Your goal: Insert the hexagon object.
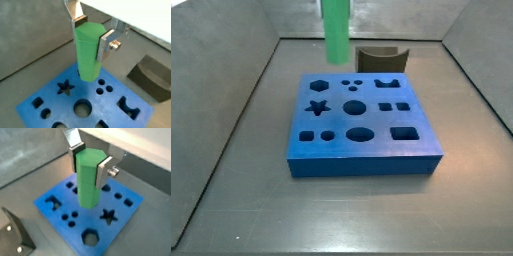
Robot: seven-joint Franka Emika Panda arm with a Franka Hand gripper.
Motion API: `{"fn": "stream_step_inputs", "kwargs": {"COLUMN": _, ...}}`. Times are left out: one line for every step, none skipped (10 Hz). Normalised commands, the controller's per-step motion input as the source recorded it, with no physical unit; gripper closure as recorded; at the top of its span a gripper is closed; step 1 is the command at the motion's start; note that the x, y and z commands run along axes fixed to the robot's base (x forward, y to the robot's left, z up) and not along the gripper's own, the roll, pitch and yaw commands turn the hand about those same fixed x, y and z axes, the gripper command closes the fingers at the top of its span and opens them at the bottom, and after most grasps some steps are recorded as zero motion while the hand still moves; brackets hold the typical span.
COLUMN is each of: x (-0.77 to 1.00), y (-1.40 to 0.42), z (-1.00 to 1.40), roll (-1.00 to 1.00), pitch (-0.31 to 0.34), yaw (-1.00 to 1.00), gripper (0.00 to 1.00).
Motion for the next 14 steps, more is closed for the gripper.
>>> {"fn": "stream_step_inputs", "kwargs": {"x": -0.21, "y": 0.3, "z": -0.77, "roll": -0.21, "pitch": -0.073, "yaw": -0.05, "gripper": 1.0}}
{"fn": "stream_step_inputs", "kwargs": {"x": -0.3, "y": 0.33, "z": -0.73, "roll": -0.22, "pitch": -0.126, "yaw": -0.02, "gripper": 1.0}}
{"fn": "stream_step_inputs", "kwargs": {"x": -0.35, "y": 0.31, "z": -0.69, "roll": -0.21, "pitch": -0.16, "yaw": 0.0, "gripper": 1.0}}
{"fn": "stream_step_inputs", "kwargs": {"x": -0.23, "y": 0.21, "z": -0.36, "roll": -0.16, "pitch": -0.104, "yaw": 0.0, "gripper": 1.0}}
{"fn": "stream_step_inputs", "kwargs": {"x": 0.0, "y": 0.01, "z": 0.0, "roll": -0.01, "pitch": 0.0, "yaw": 0.0, "gripper": 1.0}}
{"fn": "stream_step_inputs", "kwargs": {"x": 0.0, "y": 0.02, "z": 0.0, "roll": 0.0, "pitch": 0.0, "yaw": 0.0, "gripper": 1.0}}
{"fn": "stream_step_inputs", "kwargs": {"x": 0.0, "y": 0.04, "z": -0.17, "roll": 0.0, "pitch": 0.0, "yaw": 0.0, "gripper": 1.0}}
{"fn": "stream_step_inputs", "kwargs": {"x": -0.03, "y": 0.1, "z": -0.31, "roll": -0.01, "pitch": 0.0, "yaw": 0.0, "gripper": 1.0}}
{"fn": "stream_step_inputs", "kwargs": {"x": -0.08, "y": 0.09, "z": -0.17, "roll": -0.16, "pitch": -0.033, "yaw": -0.08, "gripper": 1.0}}
{"fn": "stream_step_inputs", "kwargs": {"x": -0.11, "y": 0.12, "z": -0.17, "roll": -0.21, "pitch": -0.083, "yaw": -0.05, "gripper": 1.0}}
{"fn": "stream_step_inputs", "kwargs": {"x": -0.06, "y": 0.16, "z": -0.17, "roll": -0.21, "pitch": -0.071, "yaw": 0.0, "gripper": 1.0}}
{"fn": "stream_step_inputs", "kwargs": {"x": -0.04, "y": 0.19, "z": -0.16, "roll": -0.2, "pitch": -0.054, "yaw": 0.0, "gripper": 1.0}}
{"fn": "stream_step_inputs", "kwargs": {"x": -0.09, "y": 0.18, "z": -0.16, "roll": -0.2, "pitch": -0.06, "yaw": 0.0, "gripper": 1.0}}
{"fn": "stream_step_inputs", "kwargs": {"x": -0.18, "y": 0.15, "z": -0.17, "roll": -0.2, "pitch": -0.079, "yaw": -0.04, "gripper": 1.0}}
